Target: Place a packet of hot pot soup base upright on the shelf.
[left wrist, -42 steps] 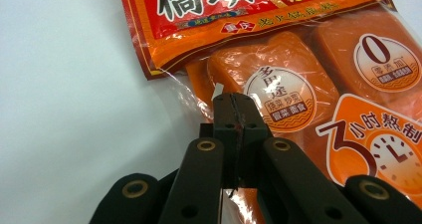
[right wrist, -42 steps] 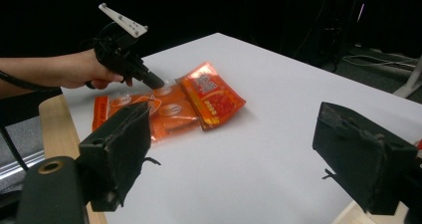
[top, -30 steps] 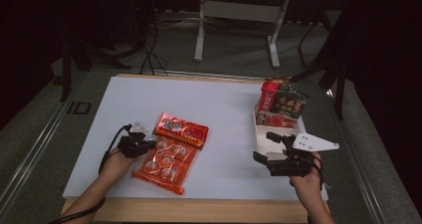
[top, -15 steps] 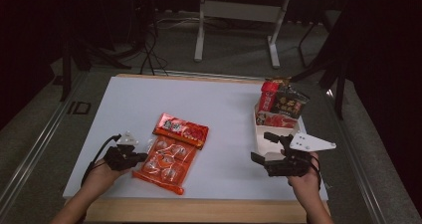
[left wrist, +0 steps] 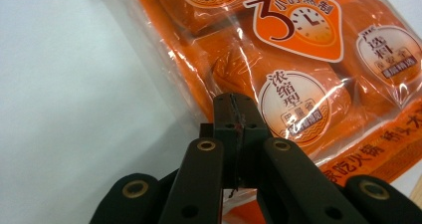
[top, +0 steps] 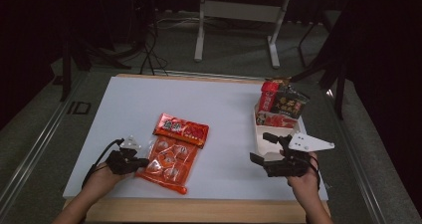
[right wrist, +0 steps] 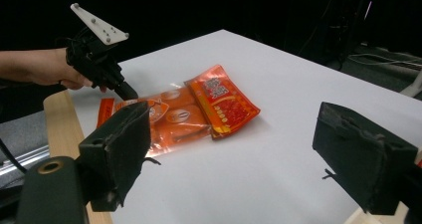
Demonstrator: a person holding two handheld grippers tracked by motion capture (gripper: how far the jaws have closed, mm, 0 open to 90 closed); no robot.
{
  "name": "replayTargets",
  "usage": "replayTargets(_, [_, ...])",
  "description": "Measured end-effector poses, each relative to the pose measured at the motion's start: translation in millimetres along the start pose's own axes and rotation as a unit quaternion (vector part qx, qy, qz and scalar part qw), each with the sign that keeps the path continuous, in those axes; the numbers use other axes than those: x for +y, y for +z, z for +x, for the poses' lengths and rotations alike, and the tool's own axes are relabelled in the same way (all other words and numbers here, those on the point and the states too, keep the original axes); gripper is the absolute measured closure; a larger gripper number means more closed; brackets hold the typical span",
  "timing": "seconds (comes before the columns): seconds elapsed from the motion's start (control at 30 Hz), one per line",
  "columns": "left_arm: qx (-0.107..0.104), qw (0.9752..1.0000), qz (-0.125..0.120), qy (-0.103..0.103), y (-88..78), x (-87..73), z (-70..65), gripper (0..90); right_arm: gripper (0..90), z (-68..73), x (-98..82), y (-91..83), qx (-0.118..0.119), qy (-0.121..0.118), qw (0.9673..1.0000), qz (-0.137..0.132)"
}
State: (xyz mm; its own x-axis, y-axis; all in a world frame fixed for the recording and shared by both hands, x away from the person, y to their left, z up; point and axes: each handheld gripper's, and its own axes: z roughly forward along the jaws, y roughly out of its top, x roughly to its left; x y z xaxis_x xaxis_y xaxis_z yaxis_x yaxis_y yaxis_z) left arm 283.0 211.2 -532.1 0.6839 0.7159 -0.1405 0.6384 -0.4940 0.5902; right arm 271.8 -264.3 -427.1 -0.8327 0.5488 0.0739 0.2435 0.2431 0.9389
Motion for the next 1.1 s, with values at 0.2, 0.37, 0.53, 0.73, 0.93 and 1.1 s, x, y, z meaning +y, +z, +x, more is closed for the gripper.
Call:
replayTargets(0.2, [-0.019,0.9998,-0.001,0.01,8.4,7.4,-13.5,90.0,15.2,0.0,-1.7,0.6,0.002,0.0,1.0,0.002])
replayTargets(0.37, [-0.034,0.9994,-0.002,0.006,14.0,12.6,-19.7,90.0,15.2,-0.2,-2.0,-0.5,0.0,0.0,1.0,0.001])
replayTargets(0.53, [-0.043,0.999,-0.001,0.012,17.7,16.6,-24.3,89.9,15.2,-0.1,-2.4,-0.5,-0.001,-0.001,1.0,0.002])
replayTargets(0.73, [-0.061,0.9979,-0.003,0.021,26.1,24.8,-34.8,89.9,15.2,0.6,-2.4,-0.4,-0.001,-0.002,1.0,0.003])
replayTargets(0.93, [-0.07,0.997,-0.001,0.033,30.6,31.0,-41.5,89.9,15.2,0.8,-2.6,-1.0,-0.002,-0.003,1.0,0.003])
replayTargets(1.1, [-0.066,0.9973,-0.008,0.03,30.0,34.6,-37.5,89.8,15.2,0.6,-2.4,-1.7,-0.003,-0.003,1.0,0.003])
